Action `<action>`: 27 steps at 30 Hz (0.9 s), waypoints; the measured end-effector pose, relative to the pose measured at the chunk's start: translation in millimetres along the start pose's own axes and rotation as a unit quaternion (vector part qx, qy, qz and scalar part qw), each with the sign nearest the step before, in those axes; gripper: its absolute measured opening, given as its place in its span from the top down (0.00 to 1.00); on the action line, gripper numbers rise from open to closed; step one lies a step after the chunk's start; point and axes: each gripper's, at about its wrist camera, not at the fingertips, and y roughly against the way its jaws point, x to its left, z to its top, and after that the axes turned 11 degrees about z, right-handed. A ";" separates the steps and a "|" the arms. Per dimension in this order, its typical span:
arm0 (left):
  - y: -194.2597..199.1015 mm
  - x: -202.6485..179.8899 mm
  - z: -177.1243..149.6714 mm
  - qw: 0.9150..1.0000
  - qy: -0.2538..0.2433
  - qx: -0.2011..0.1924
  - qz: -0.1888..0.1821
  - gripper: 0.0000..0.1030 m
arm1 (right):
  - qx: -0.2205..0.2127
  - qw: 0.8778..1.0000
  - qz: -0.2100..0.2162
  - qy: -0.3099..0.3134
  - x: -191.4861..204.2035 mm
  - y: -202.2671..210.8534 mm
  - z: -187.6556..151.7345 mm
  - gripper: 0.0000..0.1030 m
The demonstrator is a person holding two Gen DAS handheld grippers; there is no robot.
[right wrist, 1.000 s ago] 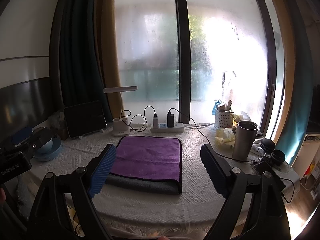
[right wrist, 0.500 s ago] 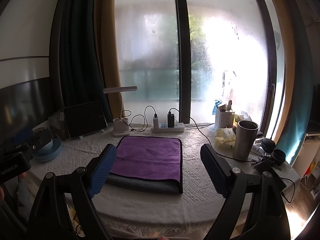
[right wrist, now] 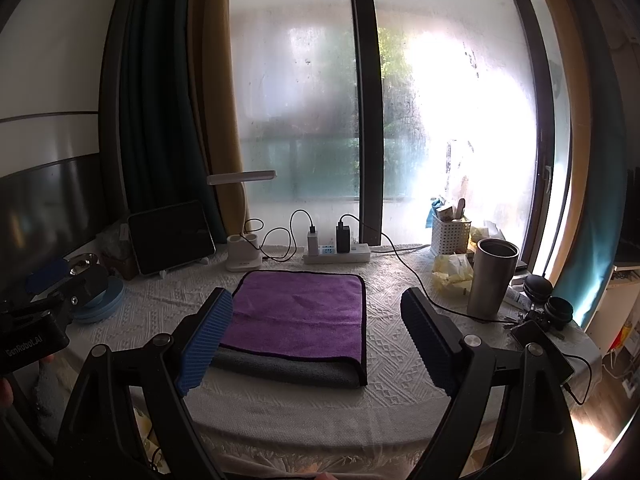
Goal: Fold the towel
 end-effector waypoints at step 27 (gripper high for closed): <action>4.2 1.3 1.4 1.000 0.002 -0.012 0.003 0.00 | -0.001 1.000 0.000 -0.001 -1.0 -0.3 -0.3 0.14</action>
